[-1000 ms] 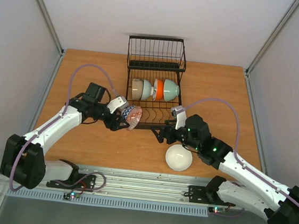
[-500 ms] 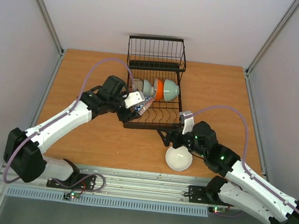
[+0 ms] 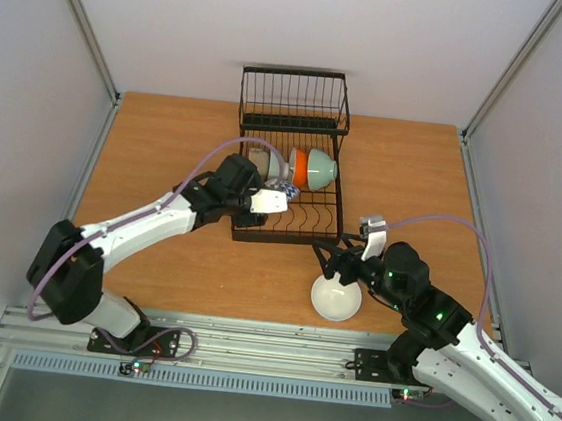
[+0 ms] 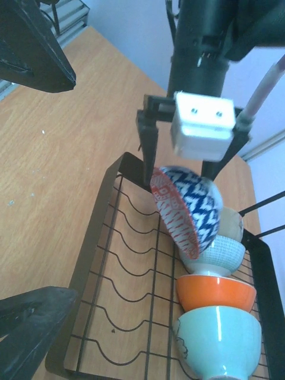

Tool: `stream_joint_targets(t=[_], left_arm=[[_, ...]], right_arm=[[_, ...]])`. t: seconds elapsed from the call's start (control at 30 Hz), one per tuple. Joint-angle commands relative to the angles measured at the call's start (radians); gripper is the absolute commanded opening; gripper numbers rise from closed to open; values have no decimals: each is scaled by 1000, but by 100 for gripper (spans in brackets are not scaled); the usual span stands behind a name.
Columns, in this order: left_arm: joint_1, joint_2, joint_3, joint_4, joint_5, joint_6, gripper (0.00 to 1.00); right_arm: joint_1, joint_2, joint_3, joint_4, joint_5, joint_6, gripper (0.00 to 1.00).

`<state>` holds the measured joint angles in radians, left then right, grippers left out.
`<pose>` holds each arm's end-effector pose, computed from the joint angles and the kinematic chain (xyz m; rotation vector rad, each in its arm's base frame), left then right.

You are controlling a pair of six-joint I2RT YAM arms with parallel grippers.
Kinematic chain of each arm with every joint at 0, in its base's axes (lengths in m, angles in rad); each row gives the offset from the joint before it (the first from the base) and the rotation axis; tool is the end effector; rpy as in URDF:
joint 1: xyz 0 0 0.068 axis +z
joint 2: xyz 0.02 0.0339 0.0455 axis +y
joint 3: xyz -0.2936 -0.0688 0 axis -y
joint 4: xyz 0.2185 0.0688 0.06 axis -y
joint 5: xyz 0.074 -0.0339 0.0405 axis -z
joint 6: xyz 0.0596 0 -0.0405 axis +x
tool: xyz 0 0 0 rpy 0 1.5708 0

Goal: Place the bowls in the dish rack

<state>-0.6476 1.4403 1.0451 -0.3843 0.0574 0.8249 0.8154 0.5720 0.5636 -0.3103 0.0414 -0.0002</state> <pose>0.2384 -0.1846 0.2820 1.5980 1.7214 0.0197 0.0833 0.0849 0.2887 -0.7359 1.7760 0.5144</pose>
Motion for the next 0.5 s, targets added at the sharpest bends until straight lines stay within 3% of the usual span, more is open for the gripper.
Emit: stream_joint_targets(t=[0.0,0.47], left_arm=[[-12,75,56,110,-54,124,0],[-40,241,160,20,-189,172,1]], right_arm=[[5,-36,-15,-34,39,38,91],[5,-123,-35,-82,61,34,91]])
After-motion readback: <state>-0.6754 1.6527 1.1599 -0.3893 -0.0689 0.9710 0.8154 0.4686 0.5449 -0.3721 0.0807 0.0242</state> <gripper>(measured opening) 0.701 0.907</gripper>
